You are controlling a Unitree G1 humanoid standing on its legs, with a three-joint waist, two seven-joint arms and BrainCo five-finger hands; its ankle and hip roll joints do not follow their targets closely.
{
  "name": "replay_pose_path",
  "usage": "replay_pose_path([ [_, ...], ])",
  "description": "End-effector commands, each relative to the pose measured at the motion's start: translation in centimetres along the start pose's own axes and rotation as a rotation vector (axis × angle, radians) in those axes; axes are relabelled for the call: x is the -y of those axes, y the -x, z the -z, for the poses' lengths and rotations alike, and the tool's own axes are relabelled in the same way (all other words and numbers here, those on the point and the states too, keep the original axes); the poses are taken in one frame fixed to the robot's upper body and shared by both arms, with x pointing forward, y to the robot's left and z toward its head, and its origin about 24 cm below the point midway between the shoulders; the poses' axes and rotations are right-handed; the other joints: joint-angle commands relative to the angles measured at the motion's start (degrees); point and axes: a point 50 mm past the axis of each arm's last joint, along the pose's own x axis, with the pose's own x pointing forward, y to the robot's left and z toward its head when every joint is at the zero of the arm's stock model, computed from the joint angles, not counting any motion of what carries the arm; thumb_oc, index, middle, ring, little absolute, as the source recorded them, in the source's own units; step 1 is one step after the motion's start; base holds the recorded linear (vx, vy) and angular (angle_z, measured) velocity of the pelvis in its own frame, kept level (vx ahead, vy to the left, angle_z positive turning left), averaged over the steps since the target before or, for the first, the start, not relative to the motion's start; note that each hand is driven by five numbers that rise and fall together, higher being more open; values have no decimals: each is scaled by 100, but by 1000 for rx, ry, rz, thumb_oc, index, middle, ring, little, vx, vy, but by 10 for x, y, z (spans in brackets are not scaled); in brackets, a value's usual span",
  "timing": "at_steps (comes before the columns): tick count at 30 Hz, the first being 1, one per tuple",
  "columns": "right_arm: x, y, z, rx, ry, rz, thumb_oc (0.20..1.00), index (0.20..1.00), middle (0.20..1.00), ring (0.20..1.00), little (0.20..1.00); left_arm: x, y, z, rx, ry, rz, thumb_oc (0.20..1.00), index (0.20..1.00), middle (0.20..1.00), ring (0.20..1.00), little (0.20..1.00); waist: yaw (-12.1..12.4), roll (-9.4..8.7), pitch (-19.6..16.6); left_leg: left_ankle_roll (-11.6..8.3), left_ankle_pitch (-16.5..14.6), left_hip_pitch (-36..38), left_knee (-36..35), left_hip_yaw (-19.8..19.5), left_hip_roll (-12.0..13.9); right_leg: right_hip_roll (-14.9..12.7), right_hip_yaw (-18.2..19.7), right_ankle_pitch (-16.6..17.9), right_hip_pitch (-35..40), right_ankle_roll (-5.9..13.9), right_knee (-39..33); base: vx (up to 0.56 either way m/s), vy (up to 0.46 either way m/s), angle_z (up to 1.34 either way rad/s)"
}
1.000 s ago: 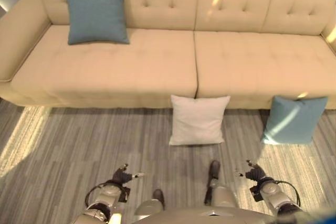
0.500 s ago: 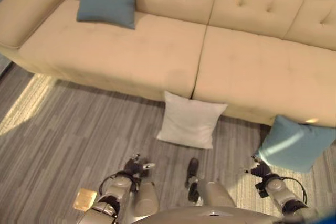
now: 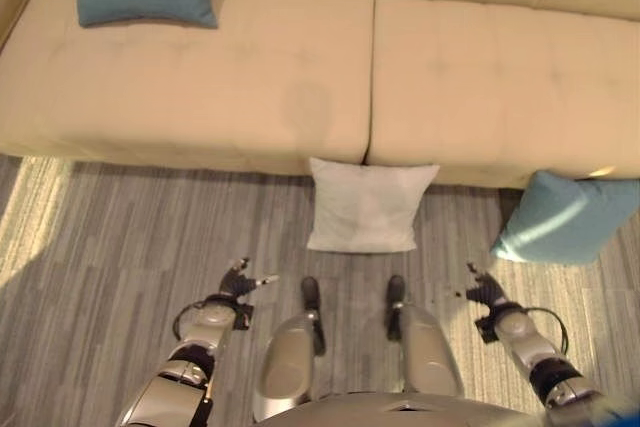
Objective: Pick up all the scattered cushions and arrange them neatly on the sofa.
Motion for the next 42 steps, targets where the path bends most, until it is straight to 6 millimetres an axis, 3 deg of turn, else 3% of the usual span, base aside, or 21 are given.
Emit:
replay_pose_path([
  [1, 3, 3, 7, -13, 2, 25, 1000, 1000, 1000, 1000, 1000, -8, 4, 7, 15, 54, -41, 1000, 1000, 1000, 1000, 1000, -41, -234, -199, -416, -458, -451, 760, -450, 292, -153, -84, 887, 347, 153, -1021, -72, -123, -20],
  [7, 11, 0, 2, 0, 20, 52, 1000, 1000, 1000, 1000, 1000, -3, 1, -8, 69, 80, -39, 1000, 1000, 1000, 1000, 1000, -71, -226, -183, -575, -216, -685, 664, -534, 366, -83, -212, 919, 202, 151, -1023, -31, -110, -7],
  [10, 15, -3, -6, 22, -5, 79, 1000, 1000, 1000, 1000, 1000, -1, -2, -25, 120, 114, -45, 1000, 1000, 1000, 1000, 1000, -119, -187, -116, -664, -60, -888, 547, -632, 426, -62, -292, 869, -38, 128, -940, -36, -131, 14],
  [11, 18, -4, -10, 35, -9, 94, 1000, 1000, 1000, 1000, 1000, 0, -3, -31, 135, 130, -53, 1000, 1000, 1000, 1000, 1000, -111, -146, -87, -730, -170, -902, 554, -689, 477, -5, -287, 749, -75, 155, -870, -14, -128, 22],
  [13, 26, -10, -30, 86, -34, 151, 1000, 1000, 1000, 1000, 1000, 2, -7, -57, 205, 178, -78, 1000, 1000, 1000, 1000, 1000, -147, -99, 45, -754, -90, -1223, 581, -741, 481, -10, -293, 721, -472, 130, -668, -28, -91, 12],
  [14, 26, -10, -30, 86, -34, 151, 1000, 1000, 1000, 1000, 1000, 2, -7, -57, 206, 179, -79, 1000, 1000, 1000, 1000, 1000, -148, -98, 42, -754, -91, -1233, 584, -742, 481, -11, -293, 719, -482, 130, -663, -34, -22, 10],
  [18, 43, -20, -76, 204, -96, 252, 1000, 1000, 1000, 1000, 1000, -2, -11, -103, 314, 213, -133, 1000, 1000, 1000, 1000, 1000, -229, -11, 199, -771, -35, -1875, 781, -766, 489, -69, -214, 681, -1211, 109, -301, -78, -5, 11],
  [19, 58, -22, -105, 277, -116, 309, 1000, 1000, 1000, 1000, 1000, -11, -11, -129, 374, 235, -173, 1000, 1000, 1000, 1000, 1000, -263, 30, 265, -778, -31, -2258, 914, -761, 504, -108, -151, 660, -1624, 104, -117, -118, 6, 6],
  [20, 67, -23, -121, 314, -123, 347, 1000, 1000, 1000, 1000, 1000, -18, -11, -145, 411, 239, -201, 1000, 1000, 1000, 1000, 1000, -289, 60, 338, -787, -17, -2515, 1017, -771, 524, -133, -113, 647, -1904, 96, 42, -88, 7, 12],
  [21, 68, -23, -122, 315, -124, 348, 1000, 1000, 1000, 1000, 1000, -18, -11, -146, 413, 240, -201, 1000, 1000, 1000, 1000, 1000, -292, 61, 330, -786, -22, -2546, 1034, -773, 524, -135, -110, 641, -1935, 96, 59, -54, 14, 14],
  [22, 74, -23, -135, 347, -128, 372, 1000, 1000, 1000, 1000, 1000, -23, -10, -157, 441, 250, -217, 1000, 1000, 1000, 1000, 1000, -311, 92, 339, -786, -41, -2770, 1142, -769, 538, -160, -76, 624, -2141, 93, 152, -44, 31, 9],
  [23, 91, -20, -164, 419, -137, 434, 1000, 1000, 1000, 1000, 1000, -35, -5, -185, 510, 257, -260, 1000, 1000, 1000, 1000, 1000, -339, 157, 411, -777, -53, -3225, 1325, -802, 529, -185, 15, 573, -2631, 69, 422, -59, 41, 3],
  [24, 96, -18, -180, 459, -146, 452, 1000, 1000, 1000, 1000, 1000, -40, -3, -198, 536, 265, -275, 1000, 1000, 1000, 1000, 1000, -351, 197, 427, -768, -85, -3461, 1423, -821, 527, -199, 91, 533, -2871, 62, 551, -39, 23, 1],
  [25, 96, -18, -181, 461, -147, 452, 1000, 1000, 1000, 1000, 1000, -40, -3, -199, 537, 266, -276, 1000, 1000, 1000, 1000, 1000, -353, 197, 415, -767, -91, -3497, 1443, -821, 527, -201, 97, 526, -2908, 62, 572, -9, 18, 3],
  [30, 126, 2, -255, 648, -154, 548, 1000, 1000, 1000, 1000, 1000, -66, 14, -256, 662, 272, -355, 1000, 1000, 1000, 1000, 1000, -363, 342, 473, -671, -431, -4933, 2517, -997, 486, -184, 498, 169, -4410, -86, 1739, 29, 10, 1],
  [35, 131, 14, -288, 733, -175, 565, 1000, 1000, 1000, 1000, 1000, -74, 23, -278, 706, 319, -361, 1000, 1000, 1000, 1000, 1000, -373, 379, 409, -593, -768, -5874, 3563, -1038, 447, -129, 724, -146, -5424, -206, 2736, 84, -26, -2],
  [39, 129, 20, -302, 776, -183, 550, 1000, 1000, 1000, 1000, 1000, -75, 27, -288, 732, 372, -329, 1000, 1000, 1000, 1000, 1000, -402, 391, 320, -582, -834, -6246, 3809, -1018, 399, -81, 851, -242, -5887, -253, 3050, 54, -23, -2],
  [42, 129, 31, -325, 832, -173, 550, 1000, 1000, 1000, 1000, 1000, -76, 37, -310, 775, 436, -299, 1000, 1000, 1000, 1000, 1000, -434, 401, 167, -582, -831, -6635, 3883, -1017, 372, -11, 951, -265, -6329, -267, 3149, 21, -39, -8],
])
